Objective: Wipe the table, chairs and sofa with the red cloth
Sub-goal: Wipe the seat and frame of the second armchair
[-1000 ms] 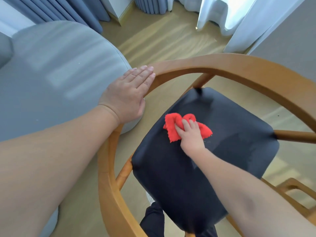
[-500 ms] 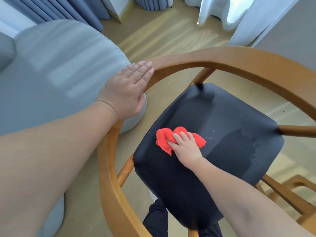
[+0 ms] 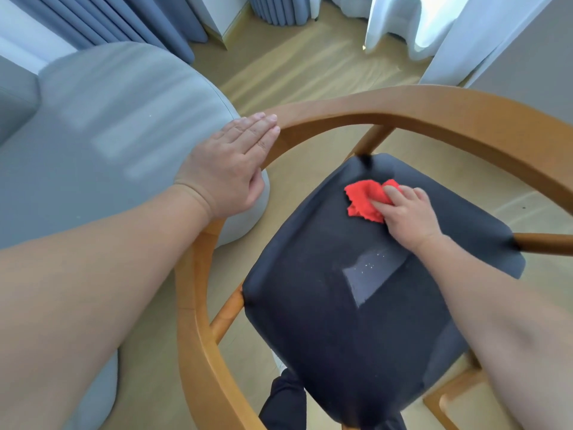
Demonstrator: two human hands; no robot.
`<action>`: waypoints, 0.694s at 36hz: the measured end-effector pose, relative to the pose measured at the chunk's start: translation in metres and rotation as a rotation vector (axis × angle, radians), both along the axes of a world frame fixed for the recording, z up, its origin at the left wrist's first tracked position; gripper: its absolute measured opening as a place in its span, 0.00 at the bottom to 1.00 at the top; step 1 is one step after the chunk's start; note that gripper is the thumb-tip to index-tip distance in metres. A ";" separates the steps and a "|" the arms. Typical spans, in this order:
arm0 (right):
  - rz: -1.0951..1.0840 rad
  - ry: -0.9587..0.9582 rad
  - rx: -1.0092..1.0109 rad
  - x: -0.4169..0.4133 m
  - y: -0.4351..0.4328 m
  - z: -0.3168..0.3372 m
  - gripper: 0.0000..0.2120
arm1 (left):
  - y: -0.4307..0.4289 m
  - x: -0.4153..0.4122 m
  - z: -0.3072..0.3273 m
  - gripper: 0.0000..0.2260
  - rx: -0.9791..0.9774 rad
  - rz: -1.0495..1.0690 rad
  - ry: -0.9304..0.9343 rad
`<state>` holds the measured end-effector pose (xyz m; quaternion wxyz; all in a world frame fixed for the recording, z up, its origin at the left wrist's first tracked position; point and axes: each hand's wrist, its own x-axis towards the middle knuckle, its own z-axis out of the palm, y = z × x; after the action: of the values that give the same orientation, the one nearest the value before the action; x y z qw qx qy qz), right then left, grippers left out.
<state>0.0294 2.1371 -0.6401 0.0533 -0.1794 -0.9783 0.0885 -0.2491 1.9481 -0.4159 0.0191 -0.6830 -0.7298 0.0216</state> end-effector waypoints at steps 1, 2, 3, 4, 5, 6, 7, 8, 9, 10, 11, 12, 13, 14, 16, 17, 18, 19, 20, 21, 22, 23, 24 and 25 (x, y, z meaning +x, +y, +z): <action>-0.038 0.013 0.005 0.001 0.006 -0.001 0.19 | 0.000 0.000 0.000 0.24 0.005 0.000 0.002; -0.079 0.025 -0.001 0.001 0.011 -0.002 0.18 | 0.000 0.000 0.000 0.24 0.008 0.000 0.004; -0.135 0.031 -0.016 0.001 0.016 -0.003 0.17 | 0.000 0.001 0.000 0.24 0.010 -0.002 0.009; -0.213 0.033 -0.034 0.000 0.022 -0.004 0.17 | 0.000 0.001 0.000 0.24 0.011 -0.004 0.013; -0.310 0.022 -0.064 -0.002 0.027 -0.004 0.17 | 0.000 0.001 0.000 0.24 0.013 -0.006 0.016; -0.410 0.002 -0.108 -0.005 0.032 -0.004 0.17 | 0.001 0.001 0.000 0.24 0.014 -0.008 0.018; -0.502 -0.018 -0.159 -0.008 0.038 -0.003 0.17 | 0.000 0.001 -0.001 0.24 0.013 -0.008 0.020; -0.574 -0.031 -0.208 -0.012 0.043 -0.002 0.17 | 0.000 0.001 -0.001 0.24 0.012 -0.009 0.024; -0.617 -0.039 -0.251 -0.015 0.045 -0.001 0.16 | 0.000 0.002 -0.001 0.24 0.014 -0.012 0.031; -0.624 -0.032 -0.275 -0.016 0.046 -0.001 0.15 | 0.001 0.002 -0.001 0.24 0.016 -0.014 0.038; -0.603 -0.010 -0.276 -0.016 0.045 -0.002 0.15 | 0.001 0.002 -0.001 0.23 0.018 -0.016 0.044; -0.564 0.020 -0.261 -0.013 0.042 -0.004 0.15 | 0.001 0.003 0.000 0.23 0.017 -0.017 0.053; -0.522 0.045 -0.240 -0.009 0.039 -0.006 0.15 | 0.001 0.003 0.000 0.23 0.016 -0.017 0.067; -0.489 0.062 -0.218 -0.005 0.035 -0.007 0.15 | 0.001 0.004 0.000 0.23 0.011 -0.016 0.083; -0.460 0.074 -0.179 0.004 0.023 -0.005 0.13 | 0.001 0.004 0.001 0.22 -0.003 -0.019 0.107; -0.454 0.078 -0.160 0.009 0.016 -0.005 0.12 | 0.000 0.004 0.001 0.22 -0.006 -0.027 0.116; -0.448 0.092 -0.137 0.013 0.008 -0.005 0.13 | 0.000 0.005 0.001 0.21 -0.007 -0.042 0.122; -0.437 0.111 -0.117 0.017 0.000 -0.007 0.14 | -0.001 0.006 0.000 0.21 -0.004 -0.061 0.126; -0.423 0.127 -0.107 0.020 -0.008 -0.008 0.14 | -0.003 0.010 -0.001 0.20 -0.002 -0.081 0.123; -0.411 0.135 -0.108 0.023 -0.015 -0.009 0.14 | -0.005 0.016 -0.004 0.20 -0.001 -0.101 0.108; -0.402 0.137 -0.108 0.024 -0.022 -0.009 0.14 | -0.009 0.025 -0.008 0.19 -0.003 -0.115 0.077; -0.396 0.135 -0.107 0.025 -0.028 -0.010 0.14 | -0.014 0.035 -0.013 0.19 -0.008 -0.116 0.033; -0.393 0.128 -0.106 0.026 -0.036 -0.010 0.14 | -0.020 0.047 -0.020 0.18 -0.016 -0.104 -0.016; -0.389 0.122 -0.110 0.027 -0.043 -0.010 0.15 | -0.028 0.060 -0.028 0.18 -0.031 -0.074 -0.061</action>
<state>0.0569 2.0942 -0.6499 0.1188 -0.3619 -0.9138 0.1406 -0.1895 1.9203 -0.4441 -0.0132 -0.7102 -0.7038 0.0113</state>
